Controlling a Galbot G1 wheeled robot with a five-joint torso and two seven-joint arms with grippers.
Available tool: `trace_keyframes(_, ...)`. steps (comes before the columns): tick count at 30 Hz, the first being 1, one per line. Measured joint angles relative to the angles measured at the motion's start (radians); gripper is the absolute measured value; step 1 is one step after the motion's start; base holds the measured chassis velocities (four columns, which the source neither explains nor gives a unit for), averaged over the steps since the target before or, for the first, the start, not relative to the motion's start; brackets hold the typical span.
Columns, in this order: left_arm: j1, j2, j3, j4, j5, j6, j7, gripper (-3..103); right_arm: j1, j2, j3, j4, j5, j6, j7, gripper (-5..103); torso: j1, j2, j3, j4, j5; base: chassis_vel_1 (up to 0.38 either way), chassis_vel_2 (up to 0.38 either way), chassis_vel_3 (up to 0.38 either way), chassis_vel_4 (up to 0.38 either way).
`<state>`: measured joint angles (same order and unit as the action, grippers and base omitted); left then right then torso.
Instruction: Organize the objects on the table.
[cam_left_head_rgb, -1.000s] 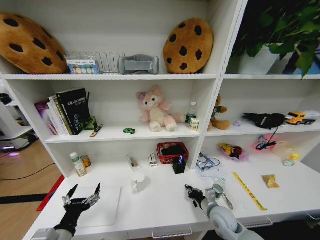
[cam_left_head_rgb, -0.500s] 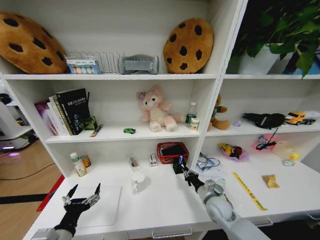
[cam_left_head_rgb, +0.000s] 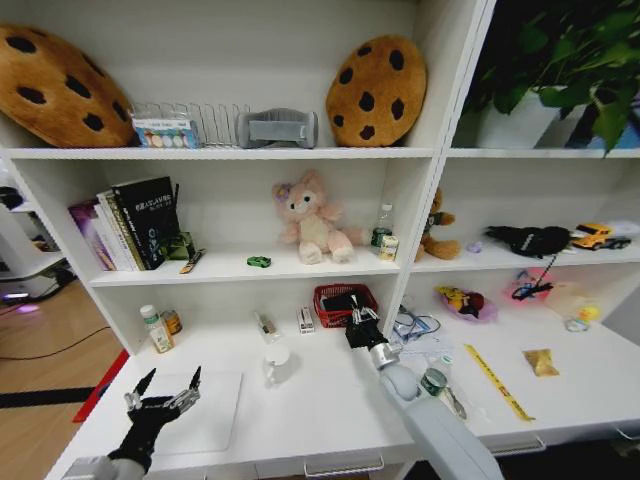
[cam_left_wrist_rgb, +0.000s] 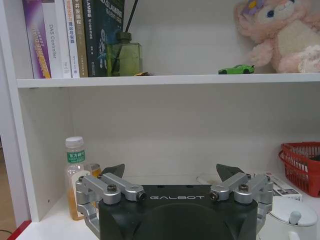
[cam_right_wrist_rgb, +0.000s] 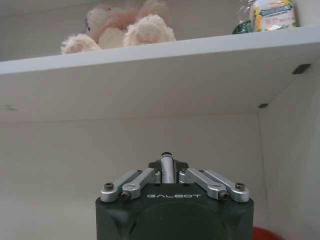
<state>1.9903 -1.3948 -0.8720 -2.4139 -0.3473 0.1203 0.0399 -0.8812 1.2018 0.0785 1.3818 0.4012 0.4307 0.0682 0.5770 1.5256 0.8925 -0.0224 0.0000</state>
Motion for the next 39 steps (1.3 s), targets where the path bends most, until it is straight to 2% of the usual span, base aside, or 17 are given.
trace_keyframes(5,0.0,0.0,0.0,0.0,0.0,0.0,0.0,100,0.05,0.04,-0.002,-0.058,-0.032,0.044,0.002,11,0.0,0.0,0.0,-0.0001,-0.0001,0.0,0.0,0.0,0.0)
trace_keyframes(17,0.0,0.0,0.0,0.0,0.0,0.0,0.0,100,0.05,0.036,0.032,-0.111,-0.041,0.072,0.018,11,0.0,0.0,0.0,-0.0002,0.0,0.0,0.0,0.0,0.0)
trace_keyframes(25,0.0,0.0,0.0,0.0,0.0,0.0,0.0,100,0.036,0.053,0.029,-0.159,-0.084,0.118,0.039,9,0.0,0.0,0.0,-0.0002,0.0,0.0,0.0,0.0,0.0)
trace_keyframes(27,0.0,0.0,0.0,0.0,0.0,0.0,0.0,100,0.033,0.051,0.03,-0.159,-0.086,0.118,0.045,19,0.0,0.0,0.0,-0.0002,0.0,0.0,0.0,0.0,0.0)
trace_keyframes(30,0.0,0.0,0.0,0.0,0.0,0.0,0.0,100,0.032,0.049,0.03,-0.157,-0.086,0.117,0.046,25,0.0,0.0,0.0,-0.0002,0.0,0.0,0.0,0.0,0.0)
trace_keyframes(33,0.0,0.0,0.0,0.0,0.0,0.0,0.0,100,0.021,0.039,0.034,-0.135,-0.078,0.105,0.048,41,0.0,0.0,0.0,-0.0002,0.0,0.0,0.0,0.0,0.0)
trace_keyframes(34,0.0,0.0,0.0,0.0,0.0,0.0,0.0,100,0.021,0.039,0.034,-0.135,-0.078,0.105,0.048,41,0.0,0.0,0.0,-0.0002,0.0,0.0,0.0,0.0,0.0)
trace_keyframes(36,0.0,0.0,0.0,0.0,0.0,0.0,0.0,100,-0.002,0.019,0.034,-0.086,-0.06,0.076,0.048,52,0.0,0.0,0.0,0.0,0.0002,0.0,0.0,0.0,0.0)
trace_keyframes(39,0.0,0.0,0.0,0.0,0.0,0.0,0.0,100,-0.03,-0.013,0.032,-0.028,-0.045,0.047,0.049,58,0.0,0.0,0.0,-0.0001,0.0002,0.0,0.0,0.0,0.0)
